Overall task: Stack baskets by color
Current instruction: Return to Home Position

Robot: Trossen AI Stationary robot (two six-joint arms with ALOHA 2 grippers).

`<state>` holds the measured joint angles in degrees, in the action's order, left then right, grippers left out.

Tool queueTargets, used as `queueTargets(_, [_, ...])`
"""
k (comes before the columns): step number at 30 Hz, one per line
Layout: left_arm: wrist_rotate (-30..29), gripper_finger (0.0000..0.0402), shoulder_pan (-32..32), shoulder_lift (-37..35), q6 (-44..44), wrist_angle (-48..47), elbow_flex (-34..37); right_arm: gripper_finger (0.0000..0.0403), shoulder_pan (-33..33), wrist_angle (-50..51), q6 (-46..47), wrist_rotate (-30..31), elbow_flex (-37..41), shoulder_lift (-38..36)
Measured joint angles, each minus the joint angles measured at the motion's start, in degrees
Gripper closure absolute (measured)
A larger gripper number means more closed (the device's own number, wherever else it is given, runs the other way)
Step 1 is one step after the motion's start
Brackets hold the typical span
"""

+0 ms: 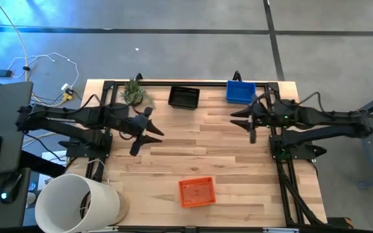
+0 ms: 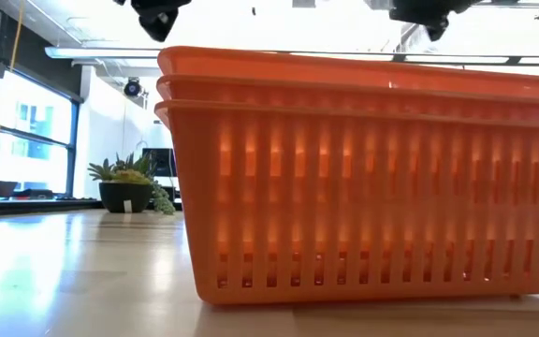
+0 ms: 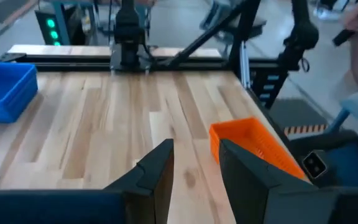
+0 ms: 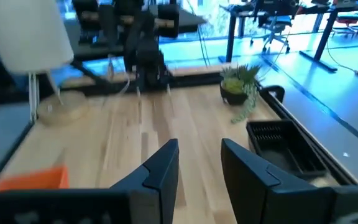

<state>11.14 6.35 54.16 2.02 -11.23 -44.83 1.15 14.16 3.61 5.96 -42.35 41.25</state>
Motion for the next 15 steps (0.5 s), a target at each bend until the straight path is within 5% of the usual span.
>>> queueTargets(9, [-2.88,0.0286,-0.02,-13.39,2.42,9.58,13.79,0.0293,-0.04,15.49,-2.32,5.25,0.04,-5.7])
queueTargets(15, [-3.44,0.0286,0.0,-21.07,2.42,9.41,19.79,0.0293,-0.32,11.05,-1.94,5.94,4.03,-5.75])
